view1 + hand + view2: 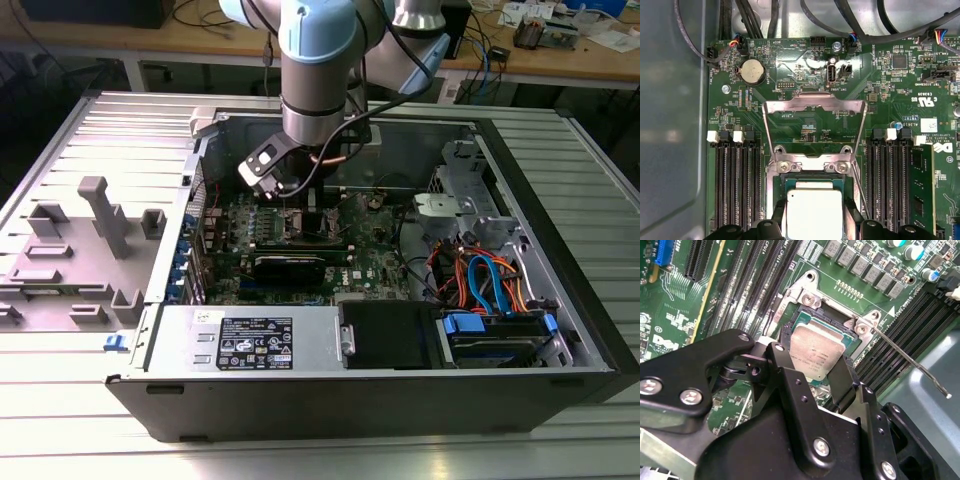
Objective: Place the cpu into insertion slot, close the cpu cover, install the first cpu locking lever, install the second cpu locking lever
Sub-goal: 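Place the cpu into insertion slot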
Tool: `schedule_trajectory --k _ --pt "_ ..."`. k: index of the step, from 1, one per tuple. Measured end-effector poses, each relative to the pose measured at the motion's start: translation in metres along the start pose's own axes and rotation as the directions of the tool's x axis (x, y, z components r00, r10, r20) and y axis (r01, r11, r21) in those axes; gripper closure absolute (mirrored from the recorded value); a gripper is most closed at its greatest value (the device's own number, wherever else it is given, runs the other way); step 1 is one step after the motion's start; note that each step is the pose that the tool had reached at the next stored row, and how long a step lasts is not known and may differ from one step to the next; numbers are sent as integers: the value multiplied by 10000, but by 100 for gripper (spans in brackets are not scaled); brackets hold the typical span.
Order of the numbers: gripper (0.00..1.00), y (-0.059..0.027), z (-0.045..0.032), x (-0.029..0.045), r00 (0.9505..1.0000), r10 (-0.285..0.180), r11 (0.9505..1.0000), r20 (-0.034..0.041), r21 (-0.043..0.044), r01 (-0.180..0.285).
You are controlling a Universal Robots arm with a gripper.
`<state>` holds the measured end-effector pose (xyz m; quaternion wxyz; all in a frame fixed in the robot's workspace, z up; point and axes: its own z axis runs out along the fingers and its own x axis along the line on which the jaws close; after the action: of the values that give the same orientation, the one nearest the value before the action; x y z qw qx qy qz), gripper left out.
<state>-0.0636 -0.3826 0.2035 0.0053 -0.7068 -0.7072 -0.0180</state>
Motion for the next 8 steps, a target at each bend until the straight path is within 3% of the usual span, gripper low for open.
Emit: schedule_trajectory --k 2,8 --pt "46 0 3 -10 10000 3 10000 -95 -1 -3" --pt "46 -1 11 -20 9999 4 10000 -135 -1 -4"
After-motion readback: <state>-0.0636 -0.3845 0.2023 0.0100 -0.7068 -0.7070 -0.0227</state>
